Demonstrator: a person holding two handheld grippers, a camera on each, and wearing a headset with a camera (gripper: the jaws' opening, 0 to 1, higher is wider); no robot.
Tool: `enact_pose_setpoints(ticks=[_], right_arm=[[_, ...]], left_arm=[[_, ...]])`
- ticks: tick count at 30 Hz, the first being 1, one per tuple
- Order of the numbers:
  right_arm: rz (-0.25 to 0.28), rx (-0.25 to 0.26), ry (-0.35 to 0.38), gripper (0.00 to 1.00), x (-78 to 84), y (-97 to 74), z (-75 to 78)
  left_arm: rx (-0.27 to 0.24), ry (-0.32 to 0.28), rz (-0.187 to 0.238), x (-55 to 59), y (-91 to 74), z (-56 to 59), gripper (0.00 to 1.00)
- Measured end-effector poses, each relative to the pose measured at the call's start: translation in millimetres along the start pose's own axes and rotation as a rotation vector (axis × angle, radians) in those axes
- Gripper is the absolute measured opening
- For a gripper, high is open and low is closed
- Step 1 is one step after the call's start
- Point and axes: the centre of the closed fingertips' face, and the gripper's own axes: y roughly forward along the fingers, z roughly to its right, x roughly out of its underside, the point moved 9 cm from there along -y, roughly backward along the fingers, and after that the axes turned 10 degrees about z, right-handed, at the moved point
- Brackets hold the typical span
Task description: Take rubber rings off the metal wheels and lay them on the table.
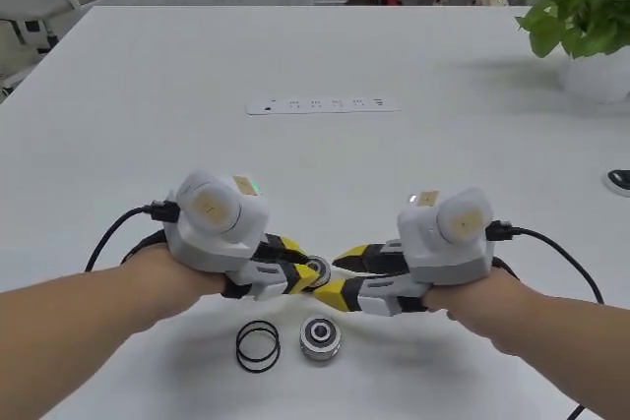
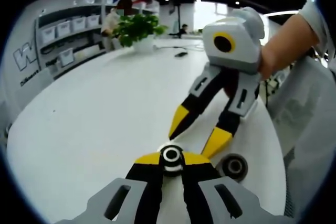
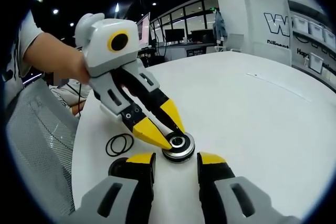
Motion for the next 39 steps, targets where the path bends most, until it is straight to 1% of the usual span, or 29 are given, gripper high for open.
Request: enact_pose_setpoints(ticks=[5, 11, 18, 23, 24, 31, 39], right_arm=[[-0.002, 0.000, -0.002, 0.28, -0.4, 3.6, -1.8], [0.003, 0.022, 0.010, 0.28, -0.3, 7.3, 0.9], [0.000, 0.019, 0.001, 0.27, -1.1, 10.9, -1.7], [-0.008, 0.028, -0.009, 0.23, -1.1, 8.7, 0.5], [-0.005, 0.027, 0.000, 0.23, -0.4, 8.3, 1.1], [-0.008, 0.024, -0.012, 0.22, 0.3, 6.9, 0.5], [-0.023, 0.020, -0.032, 0.18, 2.2, 3.4, 0.9]], left_arm=[[-0.005, 0.000, 0.001, 0.2, 0.2, 0.6, 0.14], [-0.009, -0.003, 0.001, 0.5, 0.8, 0.1, 0.14], [-0.013, -0.003, -0.002, 0.5, 1.3, -0.2, 0.14], [-0.018, -0.002, -0.005, 0.6, 1.6, 0.1, 0.14], [-0.019, -0.002, -0.005, 0.5, 1.8, 0.2, 0.14], [-0.020, -0.006, -0.004, 0.6, 1.8, 0.7, 0.14], [-0.027, -0.007, -0.009, 0.5, 1.8, 1.1, 0.13]])
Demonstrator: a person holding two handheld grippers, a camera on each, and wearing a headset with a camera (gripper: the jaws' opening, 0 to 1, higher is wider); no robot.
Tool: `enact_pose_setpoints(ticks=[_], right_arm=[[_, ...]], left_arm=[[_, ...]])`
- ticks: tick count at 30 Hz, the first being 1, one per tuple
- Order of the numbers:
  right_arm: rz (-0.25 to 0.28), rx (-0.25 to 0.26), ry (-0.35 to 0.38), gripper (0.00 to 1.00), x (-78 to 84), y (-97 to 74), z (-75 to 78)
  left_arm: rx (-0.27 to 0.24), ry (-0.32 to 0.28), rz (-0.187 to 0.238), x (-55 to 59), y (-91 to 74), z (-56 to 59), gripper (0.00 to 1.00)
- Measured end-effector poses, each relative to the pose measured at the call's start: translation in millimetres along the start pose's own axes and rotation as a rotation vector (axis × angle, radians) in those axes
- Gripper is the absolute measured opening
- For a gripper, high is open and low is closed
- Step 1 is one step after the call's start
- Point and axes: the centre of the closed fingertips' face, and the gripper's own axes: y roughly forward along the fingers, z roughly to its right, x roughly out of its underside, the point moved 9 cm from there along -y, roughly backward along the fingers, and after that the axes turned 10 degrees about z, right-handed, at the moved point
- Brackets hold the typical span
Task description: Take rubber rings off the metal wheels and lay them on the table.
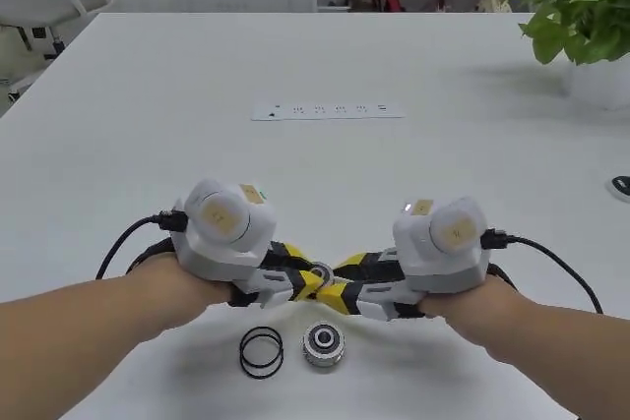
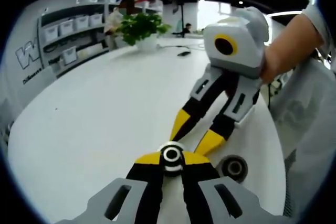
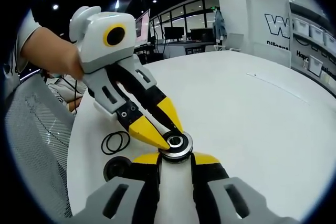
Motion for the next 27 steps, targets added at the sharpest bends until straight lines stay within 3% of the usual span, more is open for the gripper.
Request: enact_pose_setpoints(ticks=[27], right_arm=[[0.003, -0.007, 0.031, 0.16, 1.7, -1.8, 1.2]], left_arm=[[-0.003, -0.015, 0.004, 0.5, -0.2, 0.4, 0.13]])
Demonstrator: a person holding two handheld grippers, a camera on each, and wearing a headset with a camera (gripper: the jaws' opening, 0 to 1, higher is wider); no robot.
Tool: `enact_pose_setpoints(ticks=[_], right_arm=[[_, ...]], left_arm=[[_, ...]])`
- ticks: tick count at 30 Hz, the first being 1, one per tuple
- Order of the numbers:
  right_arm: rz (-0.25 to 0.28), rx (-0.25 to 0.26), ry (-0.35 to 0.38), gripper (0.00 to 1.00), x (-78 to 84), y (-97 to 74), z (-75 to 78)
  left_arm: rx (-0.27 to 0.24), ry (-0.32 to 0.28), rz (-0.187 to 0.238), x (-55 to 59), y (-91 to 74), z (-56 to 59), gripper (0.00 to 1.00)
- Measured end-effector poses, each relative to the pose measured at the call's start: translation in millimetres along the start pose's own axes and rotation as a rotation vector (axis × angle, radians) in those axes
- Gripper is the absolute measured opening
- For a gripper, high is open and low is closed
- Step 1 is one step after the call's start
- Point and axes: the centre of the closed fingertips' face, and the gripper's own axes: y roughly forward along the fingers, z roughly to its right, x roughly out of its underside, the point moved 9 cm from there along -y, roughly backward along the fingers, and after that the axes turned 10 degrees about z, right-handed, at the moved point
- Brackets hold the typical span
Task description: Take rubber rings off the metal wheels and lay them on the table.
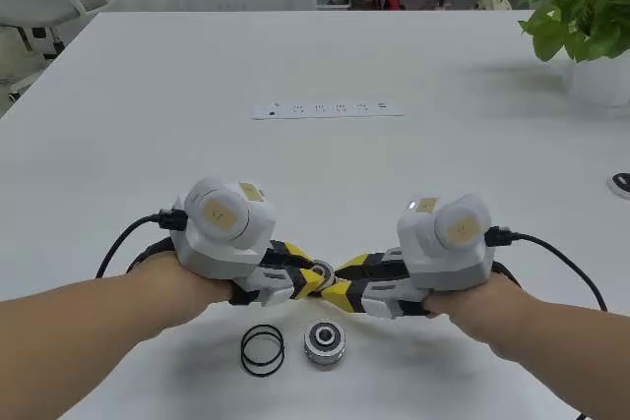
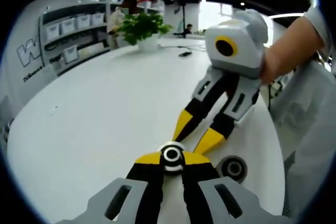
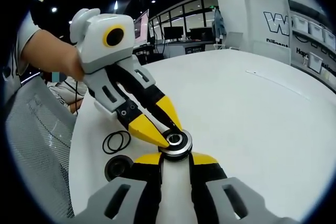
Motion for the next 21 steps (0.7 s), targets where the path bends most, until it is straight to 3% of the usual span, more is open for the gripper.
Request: enact_pose_setpoints(ticks=[6, 8, 9, 21], right_arm=[[0.006, -0.006, 0.035, 0.14, 1.9, -0.8, 0.5], [-0.009, -0.001, 0.003, 0.10, 2.9, -2.6, 2.8], [-0.002, -0.004, 0.035, 0.09, 3.4, -3.1, 2.2], [0.010, 0.010, 0.105, 0.02, 5.7, -4.1, 3.2]], left_arm=[[-0.002, -0.004, 0.001, 0.2, 0.0, -0.1, 0.13], [-0.004, -0.006, 0.001, 0.3, 0.0, 0.0, 0.13], [-0.005, -0.008, 0.002, 0.4, 0.0, 0.0, 0.13], [-0.009, -0.009, 0.006, 0.6, 0.1, 0.1, 0.13]])
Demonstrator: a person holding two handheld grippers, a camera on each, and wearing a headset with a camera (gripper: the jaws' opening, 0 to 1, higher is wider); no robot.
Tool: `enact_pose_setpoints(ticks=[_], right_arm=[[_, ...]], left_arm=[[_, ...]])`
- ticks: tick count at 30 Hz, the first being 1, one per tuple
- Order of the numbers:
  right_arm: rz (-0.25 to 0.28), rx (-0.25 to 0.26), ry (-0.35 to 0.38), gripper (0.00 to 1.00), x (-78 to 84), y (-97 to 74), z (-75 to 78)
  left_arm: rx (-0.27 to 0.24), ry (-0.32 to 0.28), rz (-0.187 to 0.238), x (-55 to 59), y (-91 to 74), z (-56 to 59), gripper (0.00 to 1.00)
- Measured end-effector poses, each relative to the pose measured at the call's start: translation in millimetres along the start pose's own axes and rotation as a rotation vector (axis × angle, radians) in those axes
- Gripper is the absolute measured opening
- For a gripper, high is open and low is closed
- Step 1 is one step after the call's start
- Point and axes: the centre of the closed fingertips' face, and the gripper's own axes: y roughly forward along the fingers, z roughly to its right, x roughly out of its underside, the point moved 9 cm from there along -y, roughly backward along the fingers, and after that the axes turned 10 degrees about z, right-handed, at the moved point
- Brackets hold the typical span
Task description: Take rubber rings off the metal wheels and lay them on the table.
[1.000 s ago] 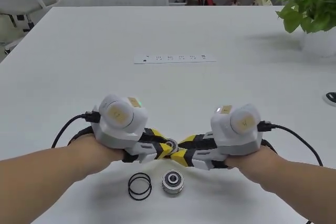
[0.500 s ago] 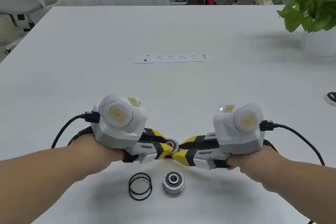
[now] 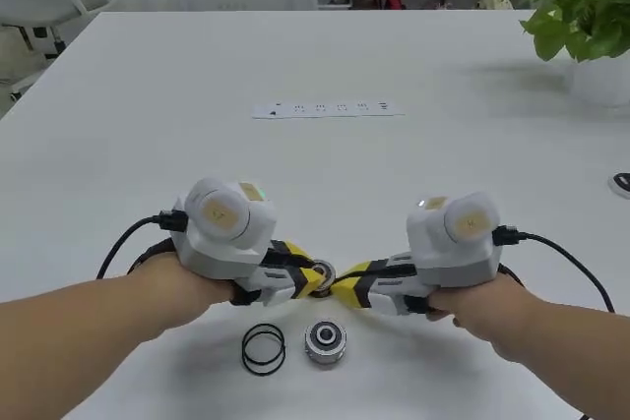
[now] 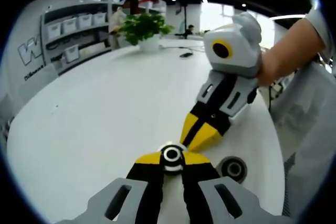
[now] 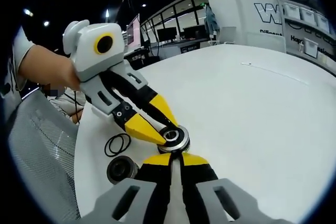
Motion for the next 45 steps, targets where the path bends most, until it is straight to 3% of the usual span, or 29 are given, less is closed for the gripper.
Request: enact_pose_setpoints(ticks=[11, 25, 32, 45], right_arm=[[0.033, 0.010, 0.130, 0.00, 1.5, -4.1, 4.7], [0.117, 0.040, 0.292, 0.00, -2.1, -8.7, 8.1], [0.132, 0.054, 0.336, 0.00, -1.2, -8.9, 8.2], [0.137, 0.043, 0.343, 0.00, -4.5, -7.5, 6.3]], left_arm=[[0.000, 0.010, 0.000, 0.0, -0.6, 1.4, 0.13], [-0.010, 0.001, -0.002, -0.6, -0.4, 2.6, 0.12], [-0.021, 0.006, -0.009, -1.2, -0.3, 4.4, 0.12], [-0.030, 0.027, -0.026, -2.1, 0.2, 5.1, 0.12]])
